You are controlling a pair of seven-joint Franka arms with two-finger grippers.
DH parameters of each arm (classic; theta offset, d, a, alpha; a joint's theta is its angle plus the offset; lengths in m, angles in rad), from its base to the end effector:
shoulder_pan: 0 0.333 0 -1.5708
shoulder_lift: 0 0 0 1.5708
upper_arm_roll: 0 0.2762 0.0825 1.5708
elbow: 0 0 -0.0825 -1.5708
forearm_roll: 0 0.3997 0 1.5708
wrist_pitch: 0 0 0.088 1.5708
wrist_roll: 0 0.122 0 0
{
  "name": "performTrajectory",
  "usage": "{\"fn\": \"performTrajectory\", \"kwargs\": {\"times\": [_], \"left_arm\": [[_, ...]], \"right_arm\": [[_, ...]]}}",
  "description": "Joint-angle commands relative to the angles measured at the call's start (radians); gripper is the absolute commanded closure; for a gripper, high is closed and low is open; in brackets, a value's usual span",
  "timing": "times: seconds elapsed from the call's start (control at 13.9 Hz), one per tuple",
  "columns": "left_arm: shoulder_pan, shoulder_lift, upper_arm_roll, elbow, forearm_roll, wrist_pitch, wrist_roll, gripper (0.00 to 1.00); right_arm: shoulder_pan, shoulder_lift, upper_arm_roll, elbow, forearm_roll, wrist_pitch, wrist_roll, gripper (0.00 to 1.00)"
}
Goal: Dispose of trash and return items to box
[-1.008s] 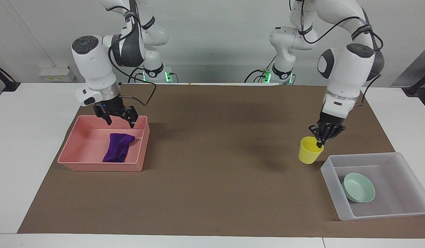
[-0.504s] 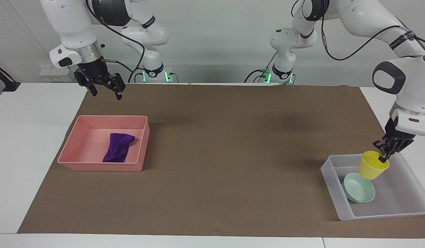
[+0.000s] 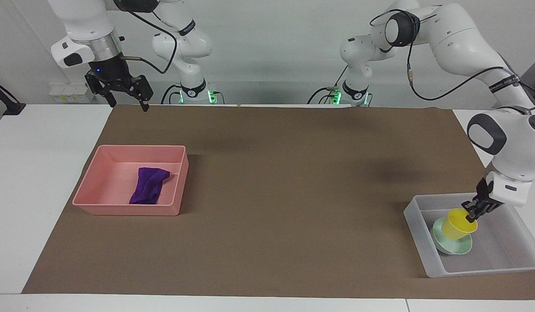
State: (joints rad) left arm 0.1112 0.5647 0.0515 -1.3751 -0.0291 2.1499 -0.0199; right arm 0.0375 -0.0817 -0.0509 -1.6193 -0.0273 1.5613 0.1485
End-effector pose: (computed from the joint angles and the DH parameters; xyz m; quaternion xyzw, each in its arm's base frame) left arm 0.7232 0.1106 0.3544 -0.9902 -0.0919 -0.1049 0.0078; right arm 0.5472 -0.0117 0.5908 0.9966 -0.0811 0.0126 0.0107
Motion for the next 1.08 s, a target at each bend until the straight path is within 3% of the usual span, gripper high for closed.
{"fn": "performTrajectory", "kwargs": {"times": [0.0,0.14,0.22,0.29,0.36,0.58,0.79,1.01], "left_arm": [[0.019,0.047,-0.015,0.036,-0.023,0.056,0.014,1.0],[0.016,0.04,-0.018,0.008,-0.041,0.087,0.014,1.0],[0.016,0.04,-0.018,0.013,-0.04,0.059,0.014,0.85],[0.015,0.038,-0.018,0.013,-0.04,0.056,0.015,0.2],[0.01,0.035,-0.018,0.014,-0.034,0.057,0.018,0.0],[-0.004,-0.053,-0.016,-0.017,-0.041,0.041,0.107,0.0],[-0.042,-0.228,-0.018,-0.177,-0.04,0.027,0.127,0.0],[-0.145,-0.379,-0.012,-0.294,-0.023,-0.071,0.124,0.0]], "right_arm": [[-0.011,-0.017,0.003,-0.022,0.009,-0.012,-0.029,0.0],[-0.013,-0.02,0.002,-0.022,0.009,-0.02,-0.027,0.0],[-0.013,-0.021,0.002,-0.025,0.001,-0.023,-0.029,0.0],[-0.013,-0.021,0.002,-0.025,0.0,-0.02,-0.032,0.0],[-0.013,-0.02,0.002,-0.022,-0.006,-0.017,-0.049,0.0],[-0.018,-0.016,0.0,-0.011,0.001,-0.043,-0.073,0.0],[-0.018,-0.02,0.0,-0.017,0.001,-0.043,-0.07,0.0],[-0.018,-0.021,0.002,-0.022,0.004,-0.038,-0.07,0.0]]}}
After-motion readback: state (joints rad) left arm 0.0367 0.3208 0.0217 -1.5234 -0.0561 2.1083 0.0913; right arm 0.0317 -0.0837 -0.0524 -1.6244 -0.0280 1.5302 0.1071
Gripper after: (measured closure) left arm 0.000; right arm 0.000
